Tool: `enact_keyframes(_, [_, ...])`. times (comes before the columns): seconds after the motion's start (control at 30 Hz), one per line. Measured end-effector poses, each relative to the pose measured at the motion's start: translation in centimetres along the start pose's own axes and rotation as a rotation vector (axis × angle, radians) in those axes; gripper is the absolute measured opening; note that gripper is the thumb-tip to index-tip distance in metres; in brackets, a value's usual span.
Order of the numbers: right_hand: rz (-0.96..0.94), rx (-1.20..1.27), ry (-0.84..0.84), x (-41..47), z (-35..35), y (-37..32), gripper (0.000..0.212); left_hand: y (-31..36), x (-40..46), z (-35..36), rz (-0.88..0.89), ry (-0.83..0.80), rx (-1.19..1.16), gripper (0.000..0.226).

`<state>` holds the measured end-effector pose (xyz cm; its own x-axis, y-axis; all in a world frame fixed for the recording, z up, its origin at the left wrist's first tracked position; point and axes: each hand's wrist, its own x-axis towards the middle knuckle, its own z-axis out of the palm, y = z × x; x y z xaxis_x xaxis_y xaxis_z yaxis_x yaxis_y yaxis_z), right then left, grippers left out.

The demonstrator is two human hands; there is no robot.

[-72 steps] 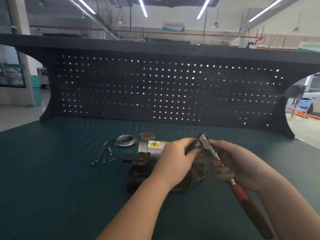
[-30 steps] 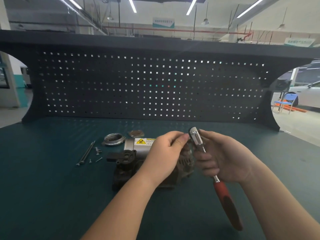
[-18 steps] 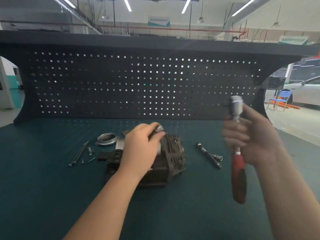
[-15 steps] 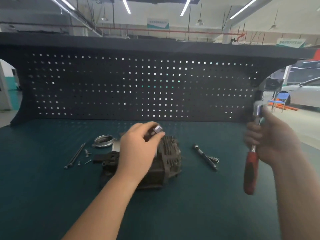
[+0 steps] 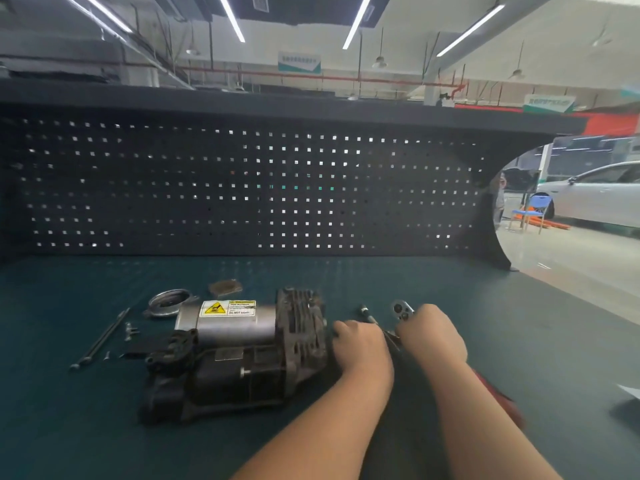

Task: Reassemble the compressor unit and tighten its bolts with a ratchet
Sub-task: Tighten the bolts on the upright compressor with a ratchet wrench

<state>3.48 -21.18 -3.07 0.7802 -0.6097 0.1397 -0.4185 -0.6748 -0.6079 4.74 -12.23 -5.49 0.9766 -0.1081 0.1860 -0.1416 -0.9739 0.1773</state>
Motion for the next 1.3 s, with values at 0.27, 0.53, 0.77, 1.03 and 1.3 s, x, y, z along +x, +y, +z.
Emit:
enact_keyframes(0.27, [0.013,0.016,-0.049,0.1,-0.6,0.4,0.02,2.1,3.7,-0.3,-0.021,0.079,-0.064,0.034])
enact_keyframes(0.53, [0.012,0.139,0.054,0.6,-1.8,0.6,0.008,2.0,7.1,-0.9,-0.233,-0.221,-0.198,0.041])
enact_keyframes(0.77, [-0.013,0.188,0.029,0.6,-2.1,0.3,0.02,2.7,5.2,-4.6,-0.087,0.018,-0.352,0.037])
enact_keyframes(1.03, [-0.14,0.383,0.065,-0.3,-3.8,-0.4,0.033,-3.0,-3.5,-15.3,0.26,0.49,-1.185,0.019])
enact_keyframes(1.3, [-0.429,0.878,-0.179,-4.9,-4.5,-4.3,0.021,-15.2,-7.3,-13.9,0.281,0.554,-1.016,0.021])
